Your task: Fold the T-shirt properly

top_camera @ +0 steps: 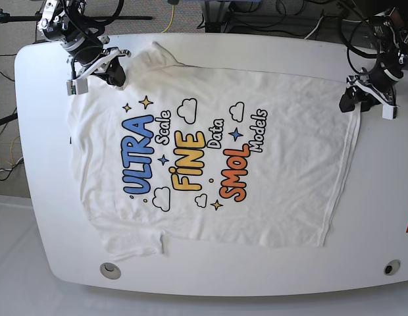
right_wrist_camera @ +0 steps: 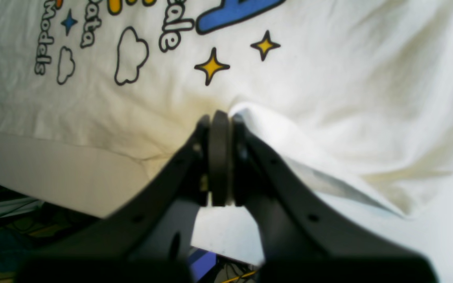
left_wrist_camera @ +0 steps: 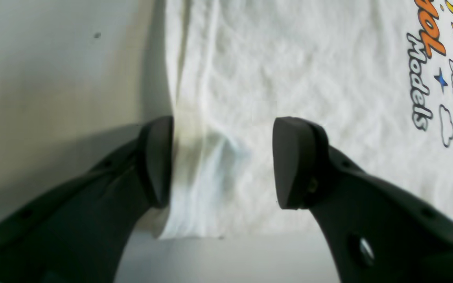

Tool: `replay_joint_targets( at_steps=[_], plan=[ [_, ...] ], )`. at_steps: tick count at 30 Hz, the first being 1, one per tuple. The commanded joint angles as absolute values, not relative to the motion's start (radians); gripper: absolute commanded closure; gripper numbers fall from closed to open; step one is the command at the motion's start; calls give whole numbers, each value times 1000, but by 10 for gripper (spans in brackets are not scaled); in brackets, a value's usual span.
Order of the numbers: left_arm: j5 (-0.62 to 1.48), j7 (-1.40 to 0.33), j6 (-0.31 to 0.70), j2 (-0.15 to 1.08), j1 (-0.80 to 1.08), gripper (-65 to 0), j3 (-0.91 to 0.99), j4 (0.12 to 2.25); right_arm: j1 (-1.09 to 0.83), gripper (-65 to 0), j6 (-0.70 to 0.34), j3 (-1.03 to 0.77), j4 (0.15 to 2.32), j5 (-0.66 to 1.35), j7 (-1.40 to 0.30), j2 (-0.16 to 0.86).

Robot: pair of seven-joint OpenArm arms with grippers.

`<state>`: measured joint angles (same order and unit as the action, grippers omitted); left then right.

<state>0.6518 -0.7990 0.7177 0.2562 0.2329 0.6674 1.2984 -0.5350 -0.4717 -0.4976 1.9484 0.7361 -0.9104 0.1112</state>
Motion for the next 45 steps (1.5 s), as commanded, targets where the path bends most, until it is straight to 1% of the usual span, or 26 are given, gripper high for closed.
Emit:
replay_joint_targets(
  at_steps=[1,3,6,7,9,10,20,28,33,45],
  plan=[
    [533,-978,698,249,262,-293,659,1297,-536,-13,-476,-504,1963,750,-892,122],
    [533,-980,698,249,263,-250,661,1317,-536,-13,-476,-504,1963,750,-892,122],
    [529,-980,698,248,266,-141,662,1354,-536,-13,-476,-504,1963,750,-892,122],
    [529,-980,698,248,266,-86,662,1362,-536,-13,-476,-504,1963,750,-892,122],
    [527,-980,698,248,266,-10,662,1363,-535,-13,-476,-504,1963,750,-892,122],
    [529,-980,698,248,266,0,662,1362,-535,-13,-476,-504,1963,750,-892,122],
    [533,-978,698,246,274,-8,667,1366,-535,-13,-476,-504,1963,748,-892,122],
    [533,-980,698,246,274,-8,740,1368,-542,-13,-476,-504,1963,748,-892,122],
    [533,-980,698,248,278,-8,766,1368,-542,0,-476,-504,1963,748,-892,122],
    [542,-981,698,246,274,-8,765,1376,-535,0,-476,-509,1963,754,-892,120]
  ],
)
